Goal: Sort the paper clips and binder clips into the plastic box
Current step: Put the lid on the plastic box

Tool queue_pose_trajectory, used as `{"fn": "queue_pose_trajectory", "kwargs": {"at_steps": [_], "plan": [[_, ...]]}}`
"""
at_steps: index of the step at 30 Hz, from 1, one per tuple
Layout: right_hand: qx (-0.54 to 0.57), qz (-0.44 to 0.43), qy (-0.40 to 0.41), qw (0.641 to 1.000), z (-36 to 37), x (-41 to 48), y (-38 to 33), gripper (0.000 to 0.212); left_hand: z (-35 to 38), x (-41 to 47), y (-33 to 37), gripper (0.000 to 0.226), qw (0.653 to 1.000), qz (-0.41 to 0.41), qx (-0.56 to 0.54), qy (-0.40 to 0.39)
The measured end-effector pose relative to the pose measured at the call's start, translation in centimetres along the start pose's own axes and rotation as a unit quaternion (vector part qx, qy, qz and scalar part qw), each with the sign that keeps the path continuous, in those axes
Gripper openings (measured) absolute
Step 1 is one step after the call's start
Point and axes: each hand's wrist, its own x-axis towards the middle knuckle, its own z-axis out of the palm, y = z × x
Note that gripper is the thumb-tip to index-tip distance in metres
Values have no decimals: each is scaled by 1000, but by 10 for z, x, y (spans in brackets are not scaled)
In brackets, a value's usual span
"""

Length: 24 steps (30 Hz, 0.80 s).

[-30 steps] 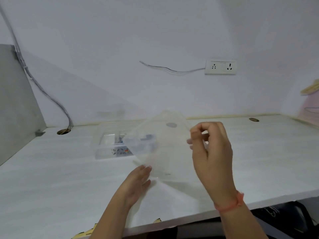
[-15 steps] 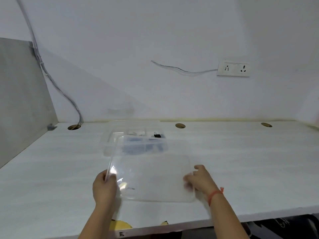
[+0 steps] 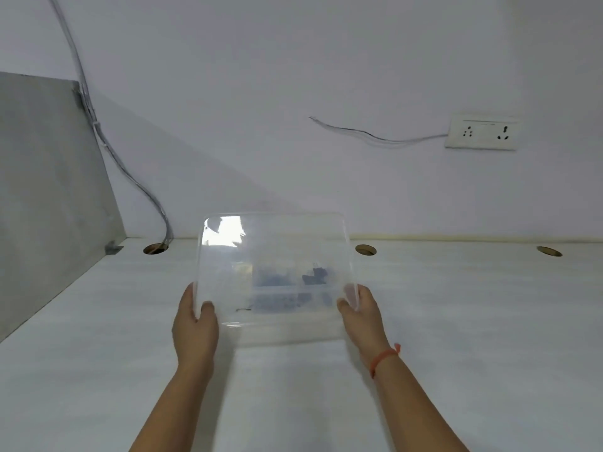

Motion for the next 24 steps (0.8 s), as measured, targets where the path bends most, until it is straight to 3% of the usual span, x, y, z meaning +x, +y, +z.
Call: {"fn": "queue_pose_trajectory", "kwargs": {"at_steps": [7, 13, 19, 24], "plan": [[-19, -4, 42, 999, 29, 50, -6, 36, 21, 47, 5, 52, 997, 9, 66, -29], [-88, -27, 89, 992, 33, 57, 6, 34, 22, 62, -2, 32, 975, 43, 213, 38], [-123, -28, 123, 984, 14, 17, 9, 31, -3, 27, 1, 17, 943, 109, 307, 68], [-123, -28, 148, 981, -15, -31, 8, 30, -24, -8, 8, 19, 921, 129, 364, 52]]}}
